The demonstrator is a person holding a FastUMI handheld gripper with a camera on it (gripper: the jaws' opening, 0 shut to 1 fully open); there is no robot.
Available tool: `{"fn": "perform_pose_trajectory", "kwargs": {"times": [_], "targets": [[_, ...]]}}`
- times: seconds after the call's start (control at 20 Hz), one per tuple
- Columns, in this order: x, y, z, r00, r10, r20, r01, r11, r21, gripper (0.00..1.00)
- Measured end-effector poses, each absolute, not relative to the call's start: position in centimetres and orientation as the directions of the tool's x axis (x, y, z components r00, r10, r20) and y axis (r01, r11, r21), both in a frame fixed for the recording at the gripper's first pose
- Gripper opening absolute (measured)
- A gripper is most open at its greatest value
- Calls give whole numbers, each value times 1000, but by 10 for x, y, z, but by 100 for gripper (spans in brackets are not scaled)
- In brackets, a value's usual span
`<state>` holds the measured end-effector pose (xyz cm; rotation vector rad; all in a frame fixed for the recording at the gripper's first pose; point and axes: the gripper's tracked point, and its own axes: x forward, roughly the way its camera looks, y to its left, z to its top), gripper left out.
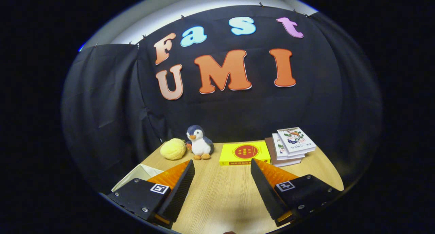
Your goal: Open the storage box then place both shoes into the box .Put the left shoe in first, then the right shoe, with the right side of both shoes facing outward in a uniform manner.
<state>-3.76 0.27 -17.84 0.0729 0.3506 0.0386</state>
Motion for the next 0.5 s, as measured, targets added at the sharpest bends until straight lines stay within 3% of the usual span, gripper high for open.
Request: {"fn": "perform_pose_trajectory", "kwargs": {"times": [0.5], "targets": [[-46, -17, -116, 1000, 26, 7, -26, 1000, 15, 98]]}}
